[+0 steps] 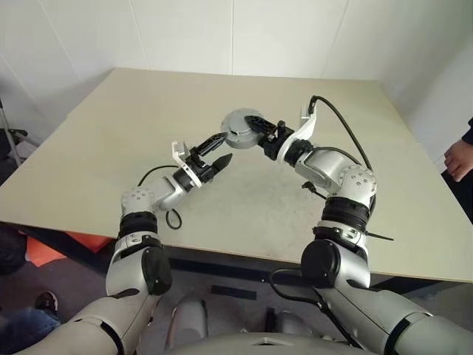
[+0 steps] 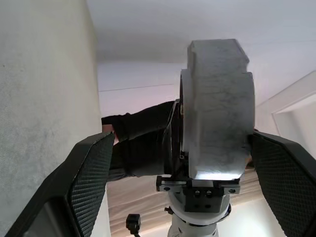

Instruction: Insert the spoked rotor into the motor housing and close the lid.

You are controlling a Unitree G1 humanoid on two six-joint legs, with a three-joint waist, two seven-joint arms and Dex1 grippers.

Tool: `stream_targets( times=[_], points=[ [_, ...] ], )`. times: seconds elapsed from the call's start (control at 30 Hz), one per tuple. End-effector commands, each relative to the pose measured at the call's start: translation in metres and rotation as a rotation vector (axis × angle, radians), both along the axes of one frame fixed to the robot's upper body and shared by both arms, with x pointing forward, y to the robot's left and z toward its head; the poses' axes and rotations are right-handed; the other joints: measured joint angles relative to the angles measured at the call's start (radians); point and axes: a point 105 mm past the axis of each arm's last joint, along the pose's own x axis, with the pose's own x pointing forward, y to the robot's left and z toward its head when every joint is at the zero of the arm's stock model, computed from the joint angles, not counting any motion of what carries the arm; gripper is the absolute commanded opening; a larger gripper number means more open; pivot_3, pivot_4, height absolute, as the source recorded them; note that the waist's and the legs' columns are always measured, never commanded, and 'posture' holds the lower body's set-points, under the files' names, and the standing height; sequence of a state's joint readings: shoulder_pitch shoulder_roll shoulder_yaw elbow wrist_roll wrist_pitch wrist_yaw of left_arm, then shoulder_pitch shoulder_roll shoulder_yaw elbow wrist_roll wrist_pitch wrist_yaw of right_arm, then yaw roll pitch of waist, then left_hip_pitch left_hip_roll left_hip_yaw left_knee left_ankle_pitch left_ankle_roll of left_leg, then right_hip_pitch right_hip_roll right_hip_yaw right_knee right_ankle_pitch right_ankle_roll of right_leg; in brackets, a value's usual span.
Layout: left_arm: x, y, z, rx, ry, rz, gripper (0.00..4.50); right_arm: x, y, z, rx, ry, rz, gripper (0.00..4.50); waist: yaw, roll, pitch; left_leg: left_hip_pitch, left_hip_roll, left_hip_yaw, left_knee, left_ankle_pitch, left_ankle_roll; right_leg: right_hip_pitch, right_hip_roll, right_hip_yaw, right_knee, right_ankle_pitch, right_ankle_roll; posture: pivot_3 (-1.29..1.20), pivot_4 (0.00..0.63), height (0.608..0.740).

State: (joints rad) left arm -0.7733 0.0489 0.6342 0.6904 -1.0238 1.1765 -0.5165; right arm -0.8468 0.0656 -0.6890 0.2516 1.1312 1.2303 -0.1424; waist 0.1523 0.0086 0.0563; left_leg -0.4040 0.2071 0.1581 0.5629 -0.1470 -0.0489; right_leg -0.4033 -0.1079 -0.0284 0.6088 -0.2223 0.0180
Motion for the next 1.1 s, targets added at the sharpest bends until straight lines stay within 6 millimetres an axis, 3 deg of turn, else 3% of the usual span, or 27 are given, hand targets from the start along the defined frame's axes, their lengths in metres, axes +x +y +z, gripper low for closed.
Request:
stream_targets(
  times=[0.03, 0.43, 1.07, 1.1],
  points=[
    [0.002, -0.007, 0.023, -0.038, -0.070, -0.015, 4.47, -0.009, 0.005, 0.025, 0.023, -0.103, 0.031, 2.11, 0.000, 0.000, 0.000, 0.000, 0.000, 0.000, 0.000, 0.000, 0.000, 0.000, 0.000, 0.000, 0.000, 0.000, 0.000, 0.00, 0.000, 0.740],
    [0.000, -0.018, 0.039, -0.094, -0.120, -0.045, 4.47, -0.011, 0.007, 0.023, 0.000, -0.099, 0.036, 2.11, -0.001, 0.000, 0.000, 0.000, 0.000, -0.001, 0.002, 0.000, 0.000, 0.001, 0.000, 0.000, 0.001, 0.001, 0.001, 0.00, 0.000, 0.740],
    [0.012, -0.019, 0.032, -0.061, -0.117, 0.027, 4.47, -0.012, 0.004, 0.022, -0.014, -0.110, 0.029, 2.11, 0.000, 0.000, 0.000, -0.001, 0.000, -0.003, 0.005, 0.000, 0.000, 0.003, 0.000, 0.000, 0.002, 0.001, 0.002, 0.00, 0.000, 0.740],
    [0.013, -0.018, 0.031, -0.057, -0.114, 0.032, 4.31, -0.012, 0.004, 0.022, -0.015, -0.110, 0.028, 2.11, 0.000, 0.000, 0.000, -0.001, 0.000, -0.003, 0.006, 0.000, 0.000, 0.003, 0.000, 0.000, 0.002, 0.001, 0.002, 0.00, 0.000, 0.740]
  ],
)
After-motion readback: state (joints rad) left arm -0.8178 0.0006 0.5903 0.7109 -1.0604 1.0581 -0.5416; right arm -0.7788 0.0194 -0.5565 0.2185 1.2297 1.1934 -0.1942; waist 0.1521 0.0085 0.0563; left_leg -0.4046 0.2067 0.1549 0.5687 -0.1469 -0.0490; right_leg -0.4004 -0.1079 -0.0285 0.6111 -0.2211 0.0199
